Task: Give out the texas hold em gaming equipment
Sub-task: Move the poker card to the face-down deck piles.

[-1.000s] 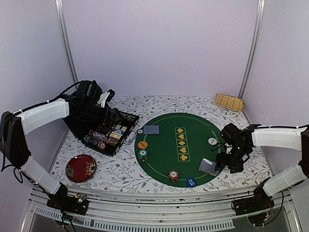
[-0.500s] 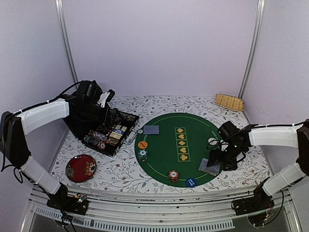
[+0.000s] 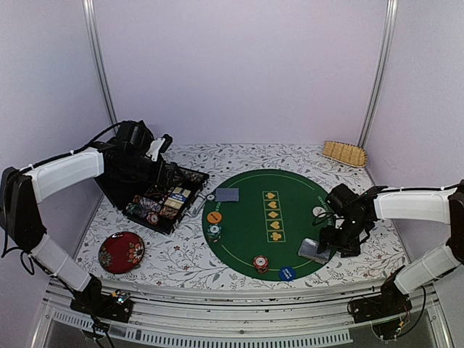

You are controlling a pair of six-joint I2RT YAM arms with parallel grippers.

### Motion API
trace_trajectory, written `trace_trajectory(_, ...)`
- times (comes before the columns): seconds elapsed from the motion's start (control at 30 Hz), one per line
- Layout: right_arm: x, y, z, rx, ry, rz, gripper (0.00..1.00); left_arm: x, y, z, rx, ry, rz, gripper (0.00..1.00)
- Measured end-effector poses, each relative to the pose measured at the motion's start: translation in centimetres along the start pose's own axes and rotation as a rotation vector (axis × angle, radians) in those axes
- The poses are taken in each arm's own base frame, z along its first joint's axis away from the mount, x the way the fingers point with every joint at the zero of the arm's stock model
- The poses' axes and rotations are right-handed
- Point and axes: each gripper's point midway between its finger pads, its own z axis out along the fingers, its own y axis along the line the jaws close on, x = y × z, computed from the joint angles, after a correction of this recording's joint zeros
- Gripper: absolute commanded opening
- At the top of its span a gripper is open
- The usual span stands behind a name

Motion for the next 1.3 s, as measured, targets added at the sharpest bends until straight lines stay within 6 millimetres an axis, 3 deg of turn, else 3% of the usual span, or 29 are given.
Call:
trace_trajectory(0.37,1.0,-1.3,-0.6,0.047,0.029,-0.01,0.82,0.0,0.0,0.0,0.0,0.0,0.0,0.98)
trace_trajectory(0.47,0.8,-1.4,-1.3,0.054,0.021,-0.021,0.9,0.0,0.0,0.0,0.0,0.0,0.0,0.98)
trace_trajectory(0.6,0.0,0.4,-2.2,-0.037,-0.014,-0.038,0.99,0.0,0.0,0.0,0.0,0.0,0.0,0.98)
trace_trajectory(0.73,-1.0,2.8,-2.6,-0.15,-0.049,-0.057,0.99,0.0,0.0,0.0,0.0,0.0,0.0,0.98)
trace_trajectory(0.83,-1.4,3.4,-1.9,-0.172,-0.05,-0.055,0.99,0.0,0.0,0.0,0.0,0.001,0.0,0.98)
trace_trajectory(1.0,-0.8,2.0,0.4,-0.082,-0.001,-0.026,0.99,0.0,0.0,0.0,0.0,0.001,0.0,0.98)
trace_trajectory(1.3,-0.2,0.7,0.4,0.009,-0.009,-0.015,0.93,0.0,0.0,0.0,0.0,0.001,0.0,0.98)
